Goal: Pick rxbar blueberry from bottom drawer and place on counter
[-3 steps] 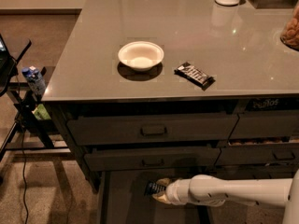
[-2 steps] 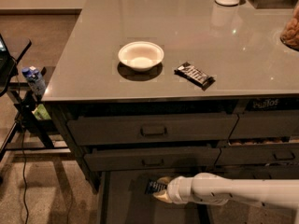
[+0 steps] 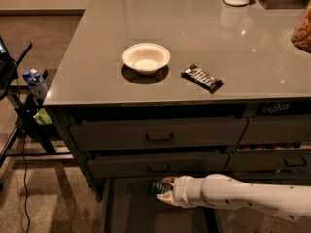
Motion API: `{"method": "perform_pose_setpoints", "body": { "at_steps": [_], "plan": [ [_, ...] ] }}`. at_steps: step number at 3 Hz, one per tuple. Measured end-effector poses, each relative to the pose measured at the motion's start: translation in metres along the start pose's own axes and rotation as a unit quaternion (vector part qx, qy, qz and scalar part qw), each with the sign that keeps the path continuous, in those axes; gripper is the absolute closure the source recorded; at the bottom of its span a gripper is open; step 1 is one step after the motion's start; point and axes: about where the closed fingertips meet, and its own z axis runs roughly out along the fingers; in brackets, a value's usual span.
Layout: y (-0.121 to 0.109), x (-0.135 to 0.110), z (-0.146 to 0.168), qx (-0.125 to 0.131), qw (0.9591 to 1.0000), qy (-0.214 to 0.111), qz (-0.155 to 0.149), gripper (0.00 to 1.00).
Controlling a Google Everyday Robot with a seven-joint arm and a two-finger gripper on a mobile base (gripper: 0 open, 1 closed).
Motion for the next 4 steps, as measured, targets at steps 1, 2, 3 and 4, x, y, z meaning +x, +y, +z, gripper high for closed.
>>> {"method": "perform_pose_setpoints", "body": {
  "at_steps": [1, 2, 3, 4],
  "plan": [
    [-0.007, -0.043, -0.038, 0.019, 0.9991, -0.003, -0.039, 1.0],
    [-0.006, -0.047, -0.037, 0.015, 0.999, -0.006, -0.042, 1.0],
    [-0.004, -0.069, -0.045, 0.011, 0.9987, -0.012, -0.048, 1.0],
    [0.0, -0.107, -0.061, 0.013, 0.9972, -0.015, -0.072, 1.0]
  ]
}}
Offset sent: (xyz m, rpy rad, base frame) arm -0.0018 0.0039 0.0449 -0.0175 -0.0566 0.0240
